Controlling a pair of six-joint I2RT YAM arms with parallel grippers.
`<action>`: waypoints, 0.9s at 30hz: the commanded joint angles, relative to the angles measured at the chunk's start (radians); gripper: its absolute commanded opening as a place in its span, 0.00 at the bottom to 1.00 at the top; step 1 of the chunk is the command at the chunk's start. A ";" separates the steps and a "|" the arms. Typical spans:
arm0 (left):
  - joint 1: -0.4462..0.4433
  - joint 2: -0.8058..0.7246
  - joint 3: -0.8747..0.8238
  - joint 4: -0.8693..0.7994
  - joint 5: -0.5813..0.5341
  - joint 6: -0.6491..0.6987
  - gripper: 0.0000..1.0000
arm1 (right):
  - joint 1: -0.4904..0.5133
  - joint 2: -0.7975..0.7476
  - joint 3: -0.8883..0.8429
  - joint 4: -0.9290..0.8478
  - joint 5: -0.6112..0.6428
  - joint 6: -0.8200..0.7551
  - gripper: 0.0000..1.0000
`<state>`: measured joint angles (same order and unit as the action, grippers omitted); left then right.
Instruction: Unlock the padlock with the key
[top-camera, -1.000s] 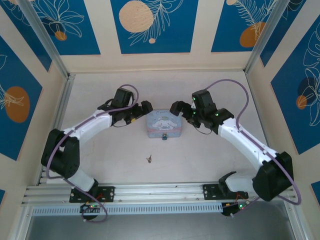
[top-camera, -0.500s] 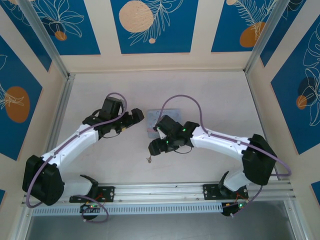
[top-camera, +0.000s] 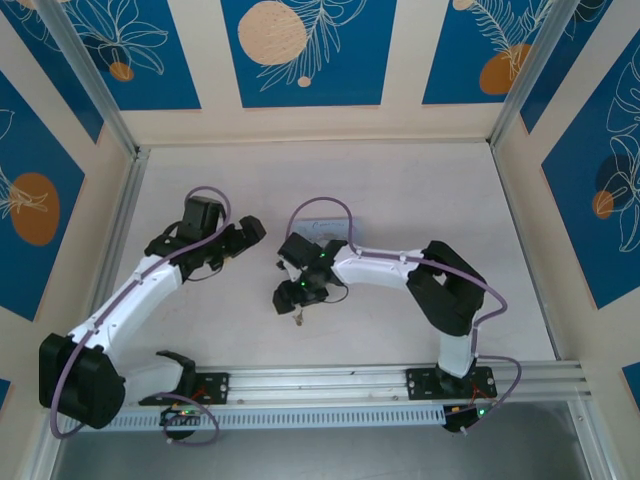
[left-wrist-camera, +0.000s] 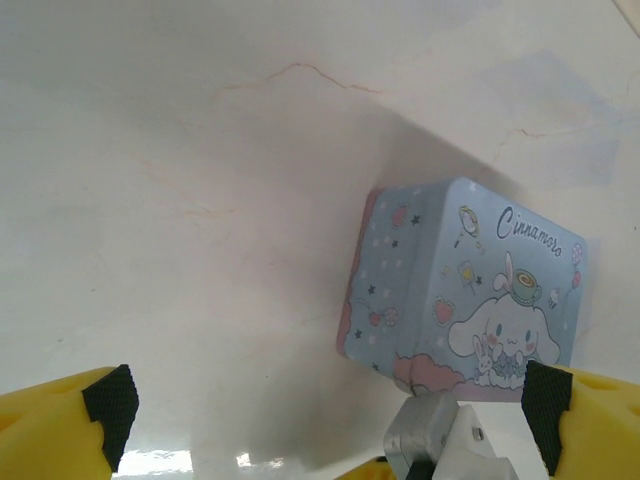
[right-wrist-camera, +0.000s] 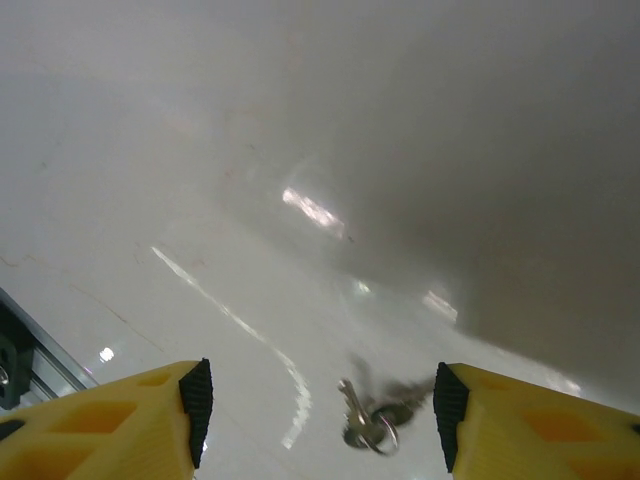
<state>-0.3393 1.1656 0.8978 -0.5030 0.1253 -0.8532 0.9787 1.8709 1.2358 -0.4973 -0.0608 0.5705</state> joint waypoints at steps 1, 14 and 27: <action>0.031 -0.038 -0.028 -0.034 0.000 0.022 1.00 | 0.010 0.038 0.052 -0.008 -0.047 -0.030 0.62; 0.065 -0.010 -0.027 -0.005 0.026 0.028 1.00 | 0.027 0.014 -0.041 0.010 -0.043 -0.006 0.62; 0.065 0.009 -0.028 0.020 0.036 0.025 1.00 | 0.047 -0.077 -0.155 0.016 -0.037 0.023 0.60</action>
<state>-0.2890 1.1713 0.8665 -0.5014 0.1478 -0.8383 1.0069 1.8286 1.1076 -0.4606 -0.0856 0.5770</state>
